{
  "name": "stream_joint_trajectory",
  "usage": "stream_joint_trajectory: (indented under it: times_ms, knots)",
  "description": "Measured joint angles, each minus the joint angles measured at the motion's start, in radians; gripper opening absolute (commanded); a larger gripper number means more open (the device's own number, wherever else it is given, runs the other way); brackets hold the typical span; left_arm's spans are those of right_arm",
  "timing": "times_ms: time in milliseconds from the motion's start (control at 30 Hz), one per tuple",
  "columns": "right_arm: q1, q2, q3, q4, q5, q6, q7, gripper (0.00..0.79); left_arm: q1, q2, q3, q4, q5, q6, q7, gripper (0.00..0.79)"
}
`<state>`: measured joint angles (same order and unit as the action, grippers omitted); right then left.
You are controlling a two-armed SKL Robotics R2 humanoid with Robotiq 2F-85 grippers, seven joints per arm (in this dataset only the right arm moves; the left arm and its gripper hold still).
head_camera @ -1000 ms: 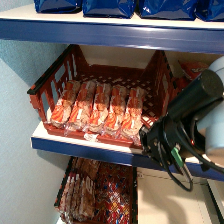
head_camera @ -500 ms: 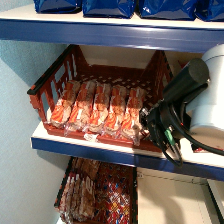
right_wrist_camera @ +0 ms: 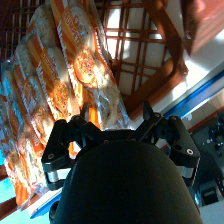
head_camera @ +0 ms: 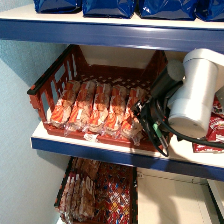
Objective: Pick up crumpets
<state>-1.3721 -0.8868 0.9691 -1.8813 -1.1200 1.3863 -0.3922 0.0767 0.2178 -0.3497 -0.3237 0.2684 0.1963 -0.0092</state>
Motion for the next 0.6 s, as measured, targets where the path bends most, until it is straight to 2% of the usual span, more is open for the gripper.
stream_joint_trajectory:
  times_ms: [300,467,600]
  knots:
    - [0.019,0.07,0.017,0.058,0.061,-0.008,0.035,0.785,0.0,0.0,0.0,0.0,0.0,0.0,0.0,0.0]
    - [0.027,0.111,0.022,0.115,0.065,-0.021,0.095,0.785,0.0,0.0,0.0,0.0,0.0,0.0,0.0,0.0]
    - [0.03,0.145,0.024,0.156,0.078,-0.037,0.116,0.785,0.0,0.0,0.0,0.0,0.0,0.0,0.0,0.0]
